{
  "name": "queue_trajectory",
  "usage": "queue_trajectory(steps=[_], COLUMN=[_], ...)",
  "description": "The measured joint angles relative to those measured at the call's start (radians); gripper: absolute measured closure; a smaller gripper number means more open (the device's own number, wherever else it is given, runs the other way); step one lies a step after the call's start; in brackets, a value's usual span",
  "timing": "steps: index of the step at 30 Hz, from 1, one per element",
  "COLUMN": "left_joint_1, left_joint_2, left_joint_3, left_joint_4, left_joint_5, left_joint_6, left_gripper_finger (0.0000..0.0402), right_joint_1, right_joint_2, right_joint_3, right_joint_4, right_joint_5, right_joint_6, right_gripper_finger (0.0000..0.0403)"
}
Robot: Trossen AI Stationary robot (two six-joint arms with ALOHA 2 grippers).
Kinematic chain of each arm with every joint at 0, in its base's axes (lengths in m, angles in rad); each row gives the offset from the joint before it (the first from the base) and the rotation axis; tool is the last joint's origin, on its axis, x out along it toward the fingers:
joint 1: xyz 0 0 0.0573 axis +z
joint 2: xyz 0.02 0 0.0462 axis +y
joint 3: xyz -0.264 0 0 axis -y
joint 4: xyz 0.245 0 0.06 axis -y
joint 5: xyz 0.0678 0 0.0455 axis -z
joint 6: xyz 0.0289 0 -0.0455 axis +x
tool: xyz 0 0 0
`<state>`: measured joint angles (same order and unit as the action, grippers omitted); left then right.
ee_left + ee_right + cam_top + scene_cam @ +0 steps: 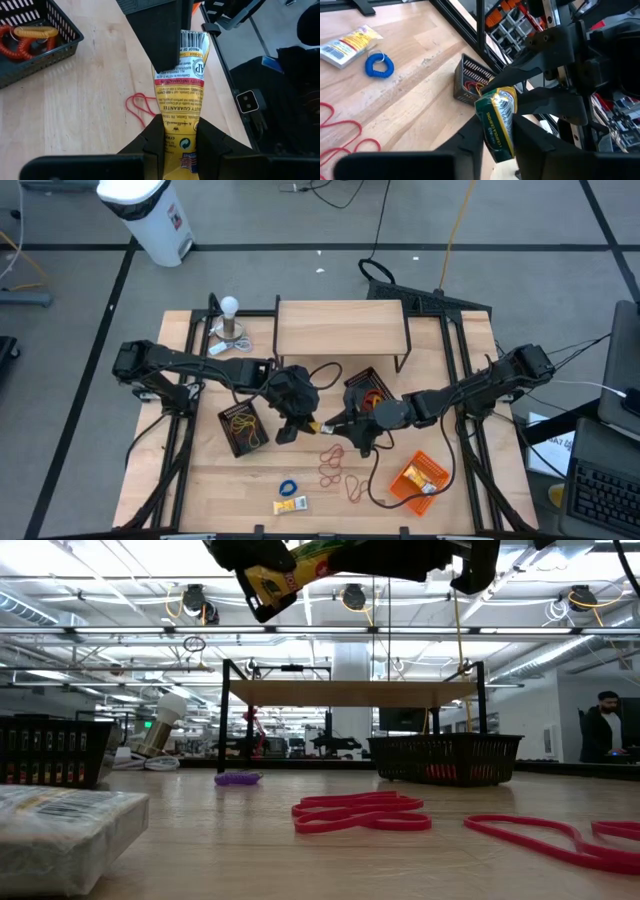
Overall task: Pick & Place Office Desk Supplies
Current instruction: Put the yellow crayon box into the orange bin
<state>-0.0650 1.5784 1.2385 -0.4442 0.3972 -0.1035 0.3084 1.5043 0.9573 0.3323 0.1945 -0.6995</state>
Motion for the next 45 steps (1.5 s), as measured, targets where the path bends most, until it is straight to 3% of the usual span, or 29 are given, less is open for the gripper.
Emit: queue_trajectory(steps=[10,22,25,28,30,33,42,45], left_joint_1=[-0.005,-0.013,-0.028,-0.063,-0.088,-0.110,-0.088,-0.075], left_joint_2=[-0.006,-0.134,-0.183,-0.235,-0.274,-0.355,-0.636,-0.697], left_joint_3=[0.000,-0.001,-0.001,-0.002,-0.012,-0.063,-0.384,-0.503], left_joint_4=[0.002,-0.110,-0.204,-0.308,-0.326,-0.301,0.027,0.166], left_joint_5=[-0.005,-0.022,-0.043,-0.140,-0.216,-0.247,-0.270,-0.305], left_joint_6=[0.016,0.053,0.072,0.094,0.096,0.110,0.112,0.094], left_gripper_finger=[0.0316,0.0148,0.0122,0.0115,0.0123,0.0165,0.0381,0.0388], right_joint_1=[0.000,0.001,0.009,0.031,0.053,0.096,0.274,0.331], right_joint_2=[0.000,-0.009,-0.015,-0.058,-0.111,-0.203,-0.404,-0.433], right_joint_3=[0.000,0.001,0.001,0.001,0.001,0.001,0.001,0.001], right_joint_4=[0.012,0.058,0.048,-0.006,-0.080,-0.203,-0.510,-0.603], right_joint_5=[-0.007,-0.014,-0.010,-0.008,-0.008,0.017,0.232,0.251], right_joint_6=[0.007,0.032,0.045,0.075,0.119,0.218,0.550,0.691], right_gripper_finger=[0.0349,0.0347,0.0347,0.0347,0.0347,0.0347,0.0347,0.0347])
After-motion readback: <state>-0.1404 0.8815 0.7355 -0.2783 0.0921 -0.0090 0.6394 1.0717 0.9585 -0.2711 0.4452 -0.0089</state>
